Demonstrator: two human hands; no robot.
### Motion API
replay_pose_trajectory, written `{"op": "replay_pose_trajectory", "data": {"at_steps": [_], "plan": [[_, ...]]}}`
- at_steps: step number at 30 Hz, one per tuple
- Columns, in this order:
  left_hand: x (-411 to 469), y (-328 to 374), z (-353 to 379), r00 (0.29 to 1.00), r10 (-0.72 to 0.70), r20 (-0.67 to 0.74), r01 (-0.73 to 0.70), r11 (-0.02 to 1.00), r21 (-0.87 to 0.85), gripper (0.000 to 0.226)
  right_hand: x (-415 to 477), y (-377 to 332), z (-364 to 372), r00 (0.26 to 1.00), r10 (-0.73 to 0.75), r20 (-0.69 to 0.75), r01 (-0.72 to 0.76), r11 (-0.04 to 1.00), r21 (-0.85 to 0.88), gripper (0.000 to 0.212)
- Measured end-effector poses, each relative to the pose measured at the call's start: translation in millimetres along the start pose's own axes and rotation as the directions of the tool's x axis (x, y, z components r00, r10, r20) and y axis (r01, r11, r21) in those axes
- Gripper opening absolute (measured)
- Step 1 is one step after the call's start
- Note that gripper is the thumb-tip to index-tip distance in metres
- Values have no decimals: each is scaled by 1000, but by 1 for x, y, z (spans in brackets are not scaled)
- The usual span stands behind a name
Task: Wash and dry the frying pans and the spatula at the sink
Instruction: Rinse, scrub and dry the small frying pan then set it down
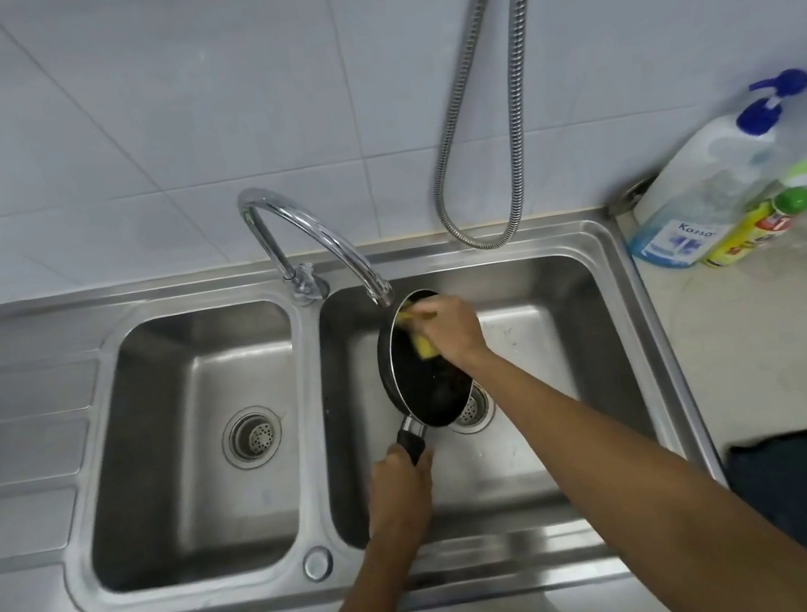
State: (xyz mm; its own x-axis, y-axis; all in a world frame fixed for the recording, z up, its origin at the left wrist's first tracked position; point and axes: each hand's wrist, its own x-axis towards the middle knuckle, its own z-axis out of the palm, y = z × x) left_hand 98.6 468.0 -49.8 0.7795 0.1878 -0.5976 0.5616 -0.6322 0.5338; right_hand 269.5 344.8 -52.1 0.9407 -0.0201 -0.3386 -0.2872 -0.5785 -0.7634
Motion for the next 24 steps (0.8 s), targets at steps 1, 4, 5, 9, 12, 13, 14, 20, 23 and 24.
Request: {"op": "replay_pose_trajectory", "data": {"at_steps": [1, 4, 5, 9, 12, 13, 14, 20, 23, 24], "plan": [[1, 0, 0, 1000, 1, 10, -1, 1000, -6, 38, 1, 7, -4, 998, 50, -47, -52, 998, -47, 19], [5, 6, -3, 999, 35, -6, -35, 999, 28, 38, -18, 42, -7, 985, 154, -83, -171, 948, -267, 22], [8, 7, -3, 998, 56, -19, -55, 997, 60, 37, -31, 52, -5, 984, 178, -20, -176, 935, -307, 20], [13, 9, 5, 996, 85, 16, -86, 991, 106, 34, -71, 40, 5, 976, 152, 159, -146, 988, -50, 22], [8, 10, 14, 995, 93, 34, -95, 993, 71, 29, -43, 13, -5, 998, 58, 36, -63, 986, 156, 22], [6, 10, 17, 995, 95, 37, -97, 994, 42, 29, -31, 7, -11, 999, 35, -21, -32, 987, 160, 22], [5, 10, 19, 994, 93, 52, -94, 995, 21, 29, -19, 5, -17, 998, 26, -64, -17, 991, 132, 21], [6, 29, 16, 991, 48, 125, -28, 987, -160, 38, -14, 75, -28, 993, -55, -101, 5, 899, -438, 29], [3, 36, 16, 980, 15, 198, 45, 955, -294, 35, -53, 73, -16, 994, -92, 65, 109, 933, -342, 32], [0, 40, 17, 971, 10, 240, 70, 944, -323, 35, -62, 63, -12, 985, -141, 101, 164, 947, -275, 27]]}}
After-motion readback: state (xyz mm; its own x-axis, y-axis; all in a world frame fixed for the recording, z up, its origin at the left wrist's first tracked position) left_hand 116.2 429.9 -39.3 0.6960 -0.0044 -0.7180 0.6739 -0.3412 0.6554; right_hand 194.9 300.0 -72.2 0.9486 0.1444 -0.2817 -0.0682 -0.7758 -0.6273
